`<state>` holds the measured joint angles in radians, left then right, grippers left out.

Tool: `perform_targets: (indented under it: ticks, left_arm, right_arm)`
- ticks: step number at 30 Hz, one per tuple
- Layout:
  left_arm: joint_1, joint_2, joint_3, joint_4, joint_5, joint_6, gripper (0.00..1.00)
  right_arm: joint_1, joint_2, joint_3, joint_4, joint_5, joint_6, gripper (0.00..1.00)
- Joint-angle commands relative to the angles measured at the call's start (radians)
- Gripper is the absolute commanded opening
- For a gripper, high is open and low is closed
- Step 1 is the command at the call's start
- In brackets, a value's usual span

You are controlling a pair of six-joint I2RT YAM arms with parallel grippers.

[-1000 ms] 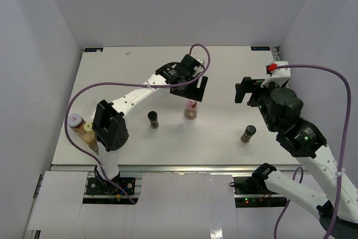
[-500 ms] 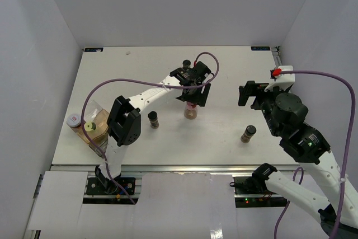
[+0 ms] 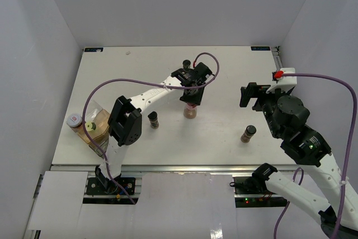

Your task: Organize the condiment bottles

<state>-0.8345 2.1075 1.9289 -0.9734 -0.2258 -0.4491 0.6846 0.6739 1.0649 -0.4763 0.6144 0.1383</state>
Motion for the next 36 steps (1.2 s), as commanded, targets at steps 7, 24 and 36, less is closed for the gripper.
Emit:
perform_targets:
  ticks: [7, 24, 36]
  left_arm:
    - [0.019, -0.037, 0.031, -0.08, -0.067, -0.061, 0.0]
    - [0.416, -0.321, -0.03, -0.139, -0.148, -0.109, 0.0]
    - [0.727, -0.699, -0.4, -0.115, -0.095, -0.047, 0.0]
  right_arm:
    - [0.0, 0.0, 0.024, 0.032, 0.015, -0.015, 0.98]
    - [0.0, 0.023, 0.07, 0.025, -0.006, -0.035, 0.98]
    - [0.0, 0.03, 0.138, -0.021, -0.062, -0.012, 0.98]
